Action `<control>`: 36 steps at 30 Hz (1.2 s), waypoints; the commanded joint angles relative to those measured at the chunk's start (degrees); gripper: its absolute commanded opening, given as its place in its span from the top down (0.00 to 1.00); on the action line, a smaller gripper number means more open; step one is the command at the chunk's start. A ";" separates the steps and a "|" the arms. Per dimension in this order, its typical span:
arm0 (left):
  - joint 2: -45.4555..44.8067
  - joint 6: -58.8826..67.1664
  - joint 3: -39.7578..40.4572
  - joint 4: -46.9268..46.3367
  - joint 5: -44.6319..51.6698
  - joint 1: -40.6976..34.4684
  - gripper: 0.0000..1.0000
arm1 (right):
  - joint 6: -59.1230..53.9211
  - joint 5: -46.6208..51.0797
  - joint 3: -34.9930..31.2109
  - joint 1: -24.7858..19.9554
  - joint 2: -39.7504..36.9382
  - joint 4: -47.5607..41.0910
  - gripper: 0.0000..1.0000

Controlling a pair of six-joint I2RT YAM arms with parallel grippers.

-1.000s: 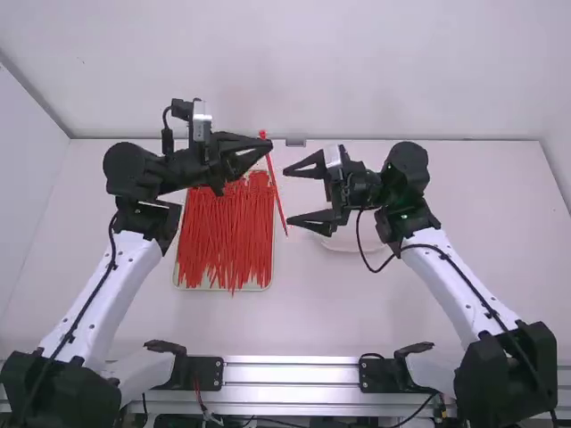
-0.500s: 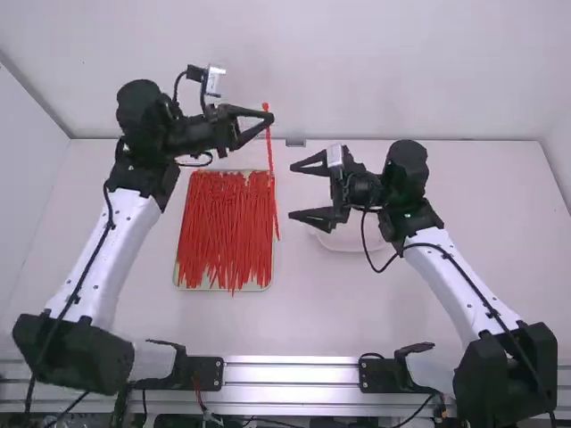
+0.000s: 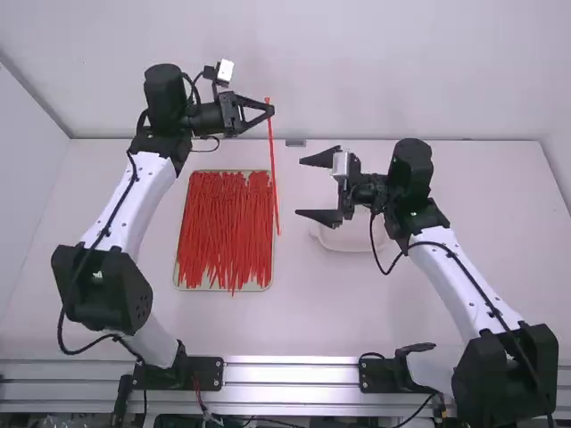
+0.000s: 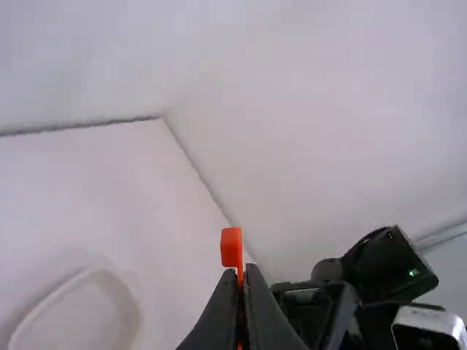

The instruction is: Fasten the cable tie

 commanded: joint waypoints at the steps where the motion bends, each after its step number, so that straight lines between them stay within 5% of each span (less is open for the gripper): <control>1: -0.39 -5.01 1.16 0.28 3.30 0.87 0.98 | -9.99 -0.33 1.79 -0.37 0.04 -0.09 0.02; 9: -0.42 -11.85 1.11 -2.36 9.18 0.92 0.98 | -23.06 -3.34 0.63 -0.37 0.02 0.02 0.02; 26: -0.42 -16.20 -3.37 -12.81 6.88 0.81 0.98 | -82.77 -13.46 -8.70 2.71 0.02 0.35 0.02; 36: -0.42 -16.17 -6.95 -12.74 5.25 -0.20 0.98 | -82.88 -13.70 -9.09 5.05 0.02 4.33 0.02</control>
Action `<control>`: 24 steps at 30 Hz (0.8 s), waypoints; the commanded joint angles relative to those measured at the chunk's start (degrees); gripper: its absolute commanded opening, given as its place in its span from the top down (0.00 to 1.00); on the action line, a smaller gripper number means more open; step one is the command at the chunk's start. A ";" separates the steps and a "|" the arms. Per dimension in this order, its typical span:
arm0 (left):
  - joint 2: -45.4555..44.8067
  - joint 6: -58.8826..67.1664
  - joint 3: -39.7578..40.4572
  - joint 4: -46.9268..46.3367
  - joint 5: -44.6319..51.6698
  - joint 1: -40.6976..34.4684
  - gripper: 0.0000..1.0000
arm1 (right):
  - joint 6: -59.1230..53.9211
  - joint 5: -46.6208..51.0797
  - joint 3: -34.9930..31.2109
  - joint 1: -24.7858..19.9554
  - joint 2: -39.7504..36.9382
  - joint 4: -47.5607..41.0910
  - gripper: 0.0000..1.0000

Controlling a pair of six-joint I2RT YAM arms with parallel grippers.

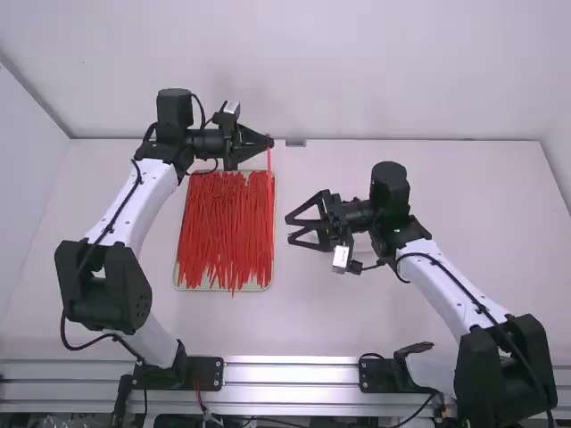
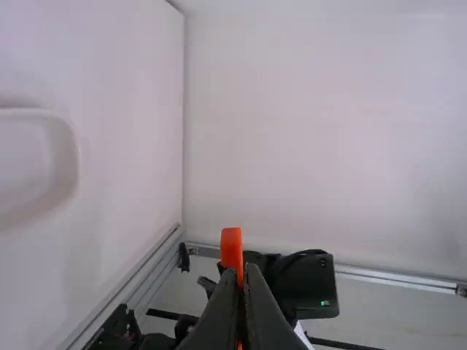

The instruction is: Fasten the cable tie

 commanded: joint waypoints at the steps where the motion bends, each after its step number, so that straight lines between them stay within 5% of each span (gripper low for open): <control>1: -0.50 -0.15 -0.92 0.20 0.35 -0.46 0.98 | 0.66 -1.49 -0.13 -0.07 0.02 1.53 0.02; 12: -0.50 -0.96 -1.81 0.85 -2.08 -1.31 0.99 | 5.29 -1.53 -0.13 1.60 0.02 5.84 0.00; 24: -0.50 -0.11 -2.08 0.66 -3.63 -1.95 0.99 | 4.85 0.22 -0.11 4.61 0.02 6.25 0.19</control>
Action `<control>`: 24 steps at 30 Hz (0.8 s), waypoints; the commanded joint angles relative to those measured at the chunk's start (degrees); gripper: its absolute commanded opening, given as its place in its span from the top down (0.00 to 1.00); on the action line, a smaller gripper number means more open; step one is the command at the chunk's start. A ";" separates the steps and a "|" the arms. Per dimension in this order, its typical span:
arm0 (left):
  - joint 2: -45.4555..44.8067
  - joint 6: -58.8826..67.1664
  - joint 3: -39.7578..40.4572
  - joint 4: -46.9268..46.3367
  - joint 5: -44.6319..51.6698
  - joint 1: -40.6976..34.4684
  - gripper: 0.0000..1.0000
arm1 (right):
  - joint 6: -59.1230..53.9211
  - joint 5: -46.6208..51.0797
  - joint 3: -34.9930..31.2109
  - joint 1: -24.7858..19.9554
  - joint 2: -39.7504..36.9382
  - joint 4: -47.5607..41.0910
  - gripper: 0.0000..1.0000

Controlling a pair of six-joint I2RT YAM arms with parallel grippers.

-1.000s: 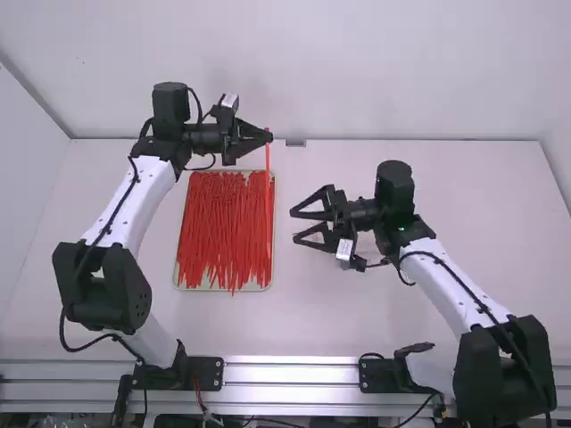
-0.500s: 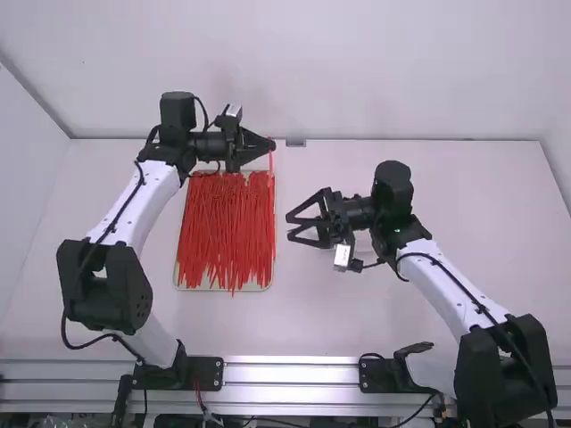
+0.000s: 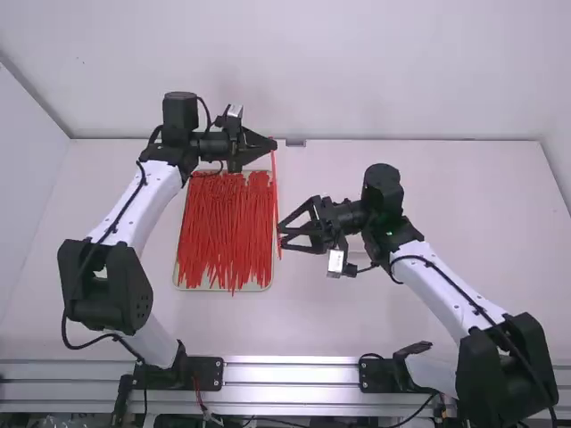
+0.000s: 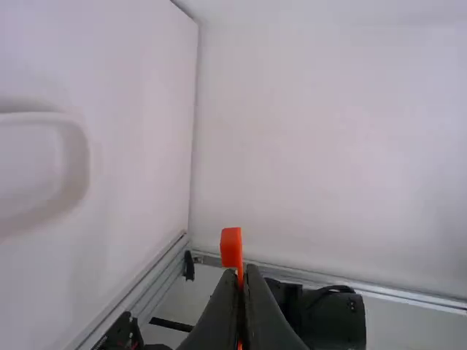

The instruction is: Fasten the cable tie

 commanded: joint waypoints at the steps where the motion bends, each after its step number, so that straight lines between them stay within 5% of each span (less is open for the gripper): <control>1: -0.52 0.59 -1.14 0.13 -0.87 -0.72 0.99 | 0.17 1.77 -0.11 0.79 0.02 0.20 0.19; 7: -0.52 -1.84 -3.80 5.20 -0.66 -0.79 0.99 | 0.20 8.24 -0.11 3.43 0.02 0.15 0.38; 19: -0.52 -7.98 -8.79 21.51 2.56 -0.74 0.98 | 1.07 9.81 -0.13 3.93 0.02 0.02 0.60; 24: -0.52 -8.17 -8.85 22.29 3.96 -0.72 0.98 | 1.07 9.57 -0.15 2.91 0.02 0.00 0.60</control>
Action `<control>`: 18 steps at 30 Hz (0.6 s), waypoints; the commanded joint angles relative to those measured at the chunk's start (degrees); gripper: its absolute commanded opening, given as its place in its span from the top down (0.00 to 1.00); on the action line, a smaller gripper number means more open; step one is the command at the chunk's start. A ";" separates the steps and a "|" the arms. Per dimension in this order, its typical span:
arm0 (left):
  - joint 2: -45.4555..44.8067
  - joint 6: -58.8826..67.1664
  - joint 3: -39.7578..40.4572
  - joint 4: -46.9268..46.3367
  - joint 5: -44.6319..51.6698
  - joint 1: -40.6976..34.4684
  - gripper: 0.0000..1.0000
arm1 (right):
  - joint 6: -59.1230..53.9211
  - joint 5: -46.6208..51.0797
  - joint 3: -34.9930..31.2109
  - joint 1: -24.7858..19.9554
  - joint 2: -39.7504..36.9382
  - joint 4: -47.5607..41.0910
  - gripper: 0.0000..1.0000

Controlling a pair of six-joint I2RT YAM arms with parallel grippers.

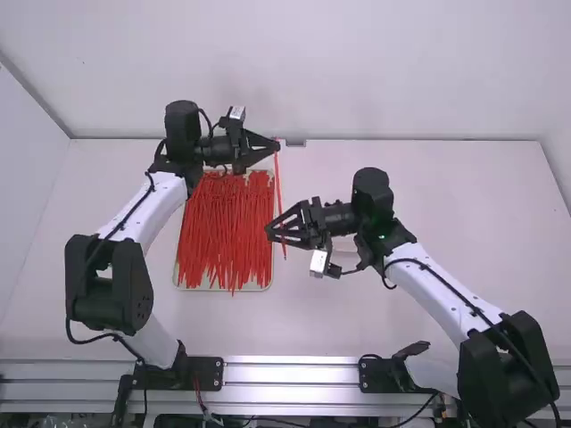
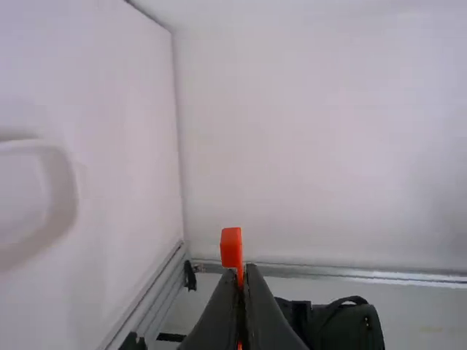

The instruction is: Fasten the cable tie

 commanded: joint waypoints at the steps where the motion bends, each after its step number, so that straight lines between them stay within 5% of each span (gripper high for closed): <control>1: -0.50 -0.37 -0.39 0.13 2.38 -0.26 0.99 | 0.81 -0.59 -0.15 -0.68 0.02 0.04 0.59; 18: -0.50 -0.15 -0.52 0.09 2.34 -0.26 0.98 | 3.45 -3.58 -0.15 -2.75 0.02 0.15 0.66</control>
